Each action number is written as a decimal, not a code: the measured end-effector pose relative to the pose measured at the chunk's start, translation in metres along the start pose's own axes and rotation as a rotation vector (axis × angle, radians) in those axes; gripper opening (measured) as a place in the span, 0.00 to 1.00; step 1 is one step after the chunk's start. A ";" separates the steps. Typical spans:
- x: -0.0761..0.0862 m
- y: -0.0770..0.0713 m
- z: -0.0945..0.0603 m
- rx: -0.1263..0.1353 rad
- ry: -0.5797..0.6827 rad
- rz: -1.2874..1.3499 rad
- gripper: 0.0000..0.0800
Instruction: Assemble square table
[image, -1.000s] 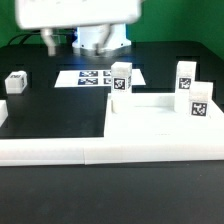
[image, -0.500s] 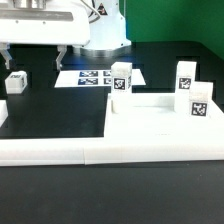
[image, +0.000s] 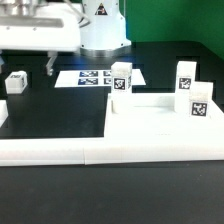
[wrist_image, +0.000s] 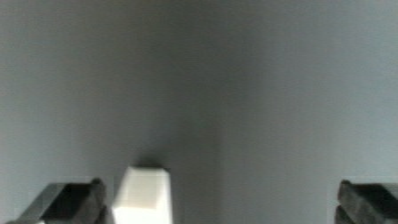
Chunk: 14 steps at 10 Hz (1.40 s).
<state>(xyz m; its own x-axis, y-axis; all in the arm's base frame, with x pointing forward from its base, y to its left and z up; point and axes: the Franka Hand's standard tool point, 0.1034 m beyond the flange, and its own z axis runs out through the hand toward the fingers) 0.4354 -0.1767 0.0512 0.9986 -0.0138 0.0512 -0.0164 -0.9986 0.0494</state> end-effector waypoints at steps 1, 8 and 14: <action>-0.016 0.015 0.007 0.031 -0.103 -0.012 0.81; -0.034 0.018 0.018 0.127 -0.544 0.003 0.81; -0.072 0.050 0.029 0.075 -0.878 -0.078 0.81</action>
Offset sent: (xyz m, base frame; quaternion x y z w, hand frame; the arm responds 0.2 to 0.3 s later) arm 0.0000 0.0000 0.0000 0.0000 -0.1938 0.0000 0.9810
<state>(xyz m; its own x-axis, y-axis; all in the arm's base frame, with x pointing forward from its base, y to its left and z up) 0.3640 -0.2274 0.0207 0.6758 0.0519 -0.7353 0.0258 -0.9986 -0.0467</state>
